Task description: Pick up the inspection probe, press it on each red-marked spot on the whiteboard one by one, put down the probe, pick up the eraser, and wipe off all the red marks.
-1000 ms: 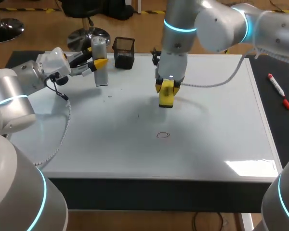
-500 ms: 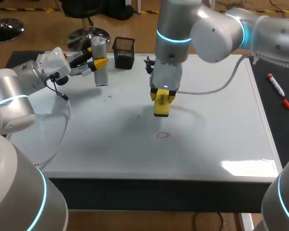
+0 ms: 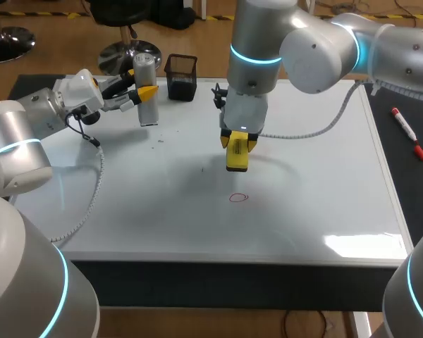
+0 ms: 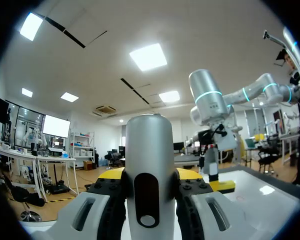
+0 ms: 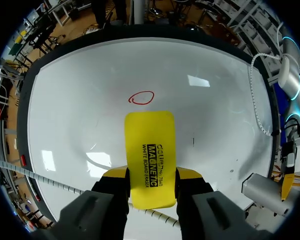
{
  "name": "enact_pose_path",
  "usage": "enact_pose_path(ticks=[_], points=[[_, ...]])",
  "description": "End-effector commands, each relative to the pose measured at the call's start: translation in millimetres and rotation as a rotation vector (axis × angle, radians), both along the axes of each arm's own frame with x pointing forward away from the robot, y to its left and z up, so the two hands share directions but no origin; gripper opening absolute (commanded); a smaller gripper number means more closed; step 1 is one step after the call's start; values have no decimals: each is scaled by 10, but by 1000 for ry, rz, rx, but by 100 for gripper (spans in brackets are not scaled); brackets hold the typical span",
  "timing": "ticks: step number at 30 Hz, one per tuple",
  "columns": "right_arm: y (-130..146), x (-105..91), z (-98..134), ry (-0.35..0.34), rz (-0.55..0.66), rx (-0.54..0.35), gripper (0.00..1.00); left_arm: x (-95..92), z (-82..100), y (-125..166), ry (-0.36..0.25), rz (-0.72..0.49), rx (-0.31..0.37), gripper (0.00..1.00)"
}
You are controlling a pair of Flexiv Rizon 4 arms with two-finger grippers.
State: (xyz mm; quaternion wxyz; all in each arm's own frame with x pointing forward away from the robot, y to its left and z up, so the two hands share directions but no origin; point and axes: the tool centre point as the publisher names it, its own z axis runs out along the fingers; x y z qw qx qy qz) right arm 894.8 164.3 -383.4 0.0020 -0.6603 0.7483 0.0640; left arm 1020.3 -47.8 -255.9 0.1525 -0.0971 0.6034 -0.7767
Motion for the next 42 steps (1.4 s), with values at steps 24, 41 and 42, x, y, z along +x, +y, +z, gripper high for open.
enact_pose_path(ticks=[24, 41, 42], points=[[362, -1024, -296, 42, 165, 8, 0, 0, 4, -1, -2, 1, -2, 0], [181, -1129, -578, 103, 150, 8, 0, 0, 4, -1, -2, 1, -2, 0], [165, -1129, -587, 105, 149, 6, 0, 0, 4, -1, -2, 1, -2, 0]])
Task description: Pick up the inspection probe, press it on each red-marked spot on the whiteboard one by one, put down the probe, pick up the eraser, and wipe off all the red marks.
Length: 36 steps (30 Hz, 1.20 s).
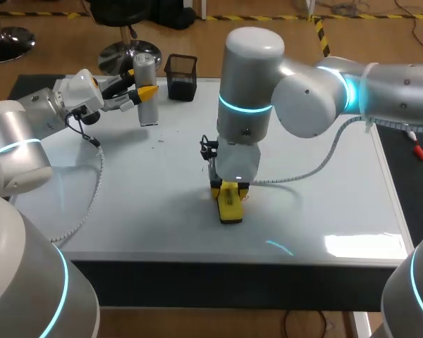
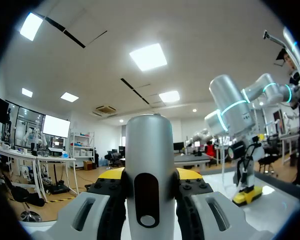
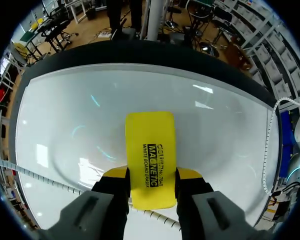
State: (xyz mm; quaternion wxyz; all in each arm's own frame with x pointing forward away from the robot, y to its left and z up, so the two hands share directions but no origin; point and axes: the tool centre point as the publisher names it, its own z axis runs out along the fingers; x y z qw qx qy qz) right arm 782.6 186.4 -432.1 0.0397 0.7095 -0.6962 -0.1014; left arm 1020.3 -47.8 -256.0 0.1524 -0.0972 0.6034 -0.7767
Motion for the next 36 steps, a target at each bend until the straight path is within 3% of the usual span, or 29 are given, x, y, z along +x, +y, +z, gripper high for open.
enact_pose_path(ticks=[1, 14, 27, 36], points=[[-70, -9, -107, 0, 0, -2, 0, 0, 4, -2, -2, 1, -2, 0], [-326, -93, -149, 21, -20, -36, 0, 0, 4, -2, -2, 1, -2, 0], [-795, -129, -176, 49, -89, -78, 0, 0, 4, -2, -2, 1, -2, 0], [-812, -90, -128, 40, -93, -82, 0, 0, 4, -2, -2, 1, -2, 0]])
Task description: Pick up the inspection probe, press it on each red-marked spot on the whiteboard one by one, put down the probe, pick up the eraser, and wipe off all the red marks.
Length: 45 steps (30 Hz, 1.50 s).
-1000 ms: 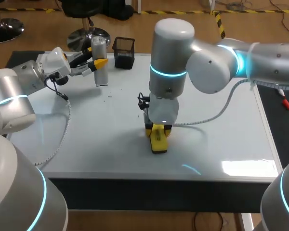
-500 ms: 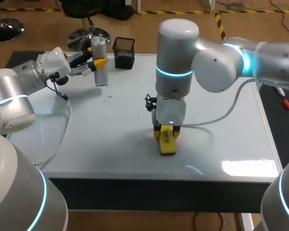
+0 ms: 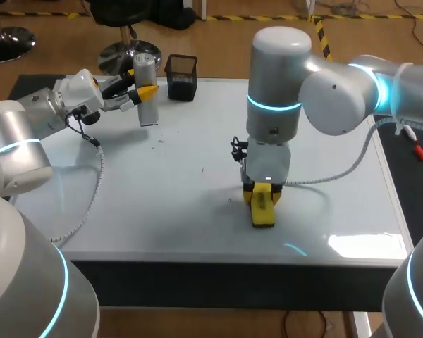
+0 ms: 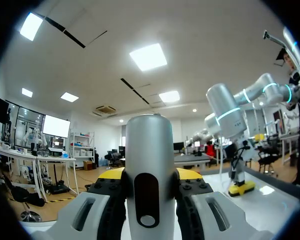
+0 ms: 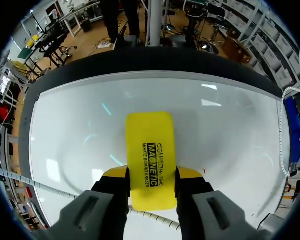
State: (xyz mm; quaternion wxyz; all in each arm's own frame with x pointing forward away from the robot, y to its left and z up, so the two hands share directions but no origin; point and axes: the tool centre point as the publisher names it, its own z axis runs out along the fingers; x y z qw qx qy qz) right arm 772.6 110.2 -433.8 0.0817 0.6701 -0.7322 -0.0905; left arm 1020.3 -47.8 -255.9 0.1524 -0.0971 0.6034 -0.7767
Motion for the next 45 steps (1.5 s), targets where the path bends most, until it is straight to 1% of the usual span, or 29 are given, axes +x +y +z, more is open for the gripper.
enact_pose_path(ticks=[1, 3, 7, 11, 13, 15, 17, 19, 22, 23, 27, 29, 30, 35, 39, 45], points=[[-42, 16, -94, -12, 6, 3, 0, 0, 4, -2, -2, 1, -2, 0], [-14, 25, -22, -31, 14, -1, 0, 0, 4, -2, -2, 1, -2, 0], [94, 43, 242, -83, 51, -18, 0, 0, 4, -2, -2, 1, -2, 0], [237, 107, 495, -141, 98, -24, 0, 0, 4, -2, -2, 1, -2, 0], [345, 133, 575, -162, 119, -20, 0, 0, 4, -2, -2, 1, -2, 0], [457, 161, 604, -176, 141, -11, 0, 0, 4, -2, -2, 1, -2, 0], [541, 186, 589, -178, 156, -4, 0, 0, 4, -2, -2, 1, -2, 0], [661, 220, 527, -169, 175, 4, 0, 0, 4, -2, -2, 1, -2, 0], [779, 258, 384, -144, 187, 3, 0, 0, 4, -2, -2, 1, -2, 0], [820, 267, 333, -134, 187, 22, 0, 0, 4, -2, -2, 1, -2, 0], [946, 294, 159, -104, 187, 47, 0, 0, 4, -2, -2, 1, -2, 0], [981, 302, 98, -99, 184, 34, 0, 0, 4, -2, -2, 1, -2, 0], [1007, 304, 68, -90, 182, 53, 0, 0, 4, -2, -2, 1, -2, 0], [1015, 313, -4, -75, 177, 58, 0, 0, 4, -2, -2, 1, -2, 0], [928, 313, -38, -61, 162, 50, 0, 0, 4, -2, -2, 1, -2, 0], [793, 280, -31, -56, 142, 33, 0, 0, 4, -2, -2, 1, -2, 0]])
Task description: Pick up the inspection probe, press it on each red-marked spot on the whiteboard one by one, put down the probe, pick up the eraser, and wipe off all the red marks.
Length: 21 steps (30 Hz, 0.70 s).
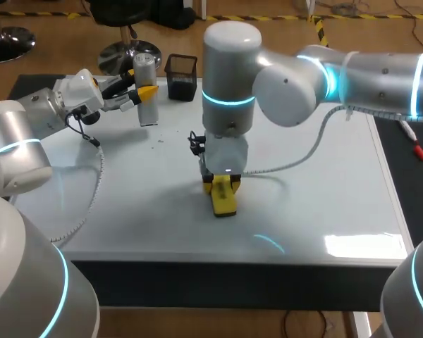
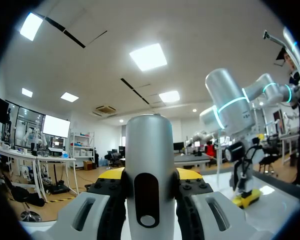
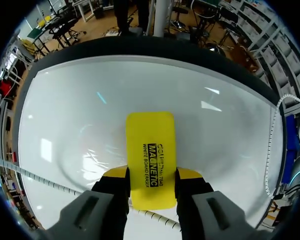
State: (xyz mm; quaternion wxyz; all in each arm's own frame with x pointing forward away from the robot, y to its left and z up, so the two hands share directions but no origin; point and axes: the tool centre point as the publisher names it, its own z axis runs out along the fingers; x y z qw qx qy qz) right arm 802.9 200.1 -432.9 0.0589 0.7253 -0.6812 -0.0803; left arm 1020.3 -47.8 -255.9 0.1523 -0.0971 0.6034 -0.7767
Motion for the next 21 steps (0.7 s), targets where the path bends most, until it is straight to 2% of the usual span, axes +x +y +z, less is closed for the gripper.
enact_pose_path(ticks=[1, 21], points=[[-136, -27, -42, -7, -7, -2, 0, 0, 4, -2, -2, 1, -2, 0], [-806, -217, -75, 24, -125, -56, 0, 0, 4, -2, -2, 1, -2, 0]])
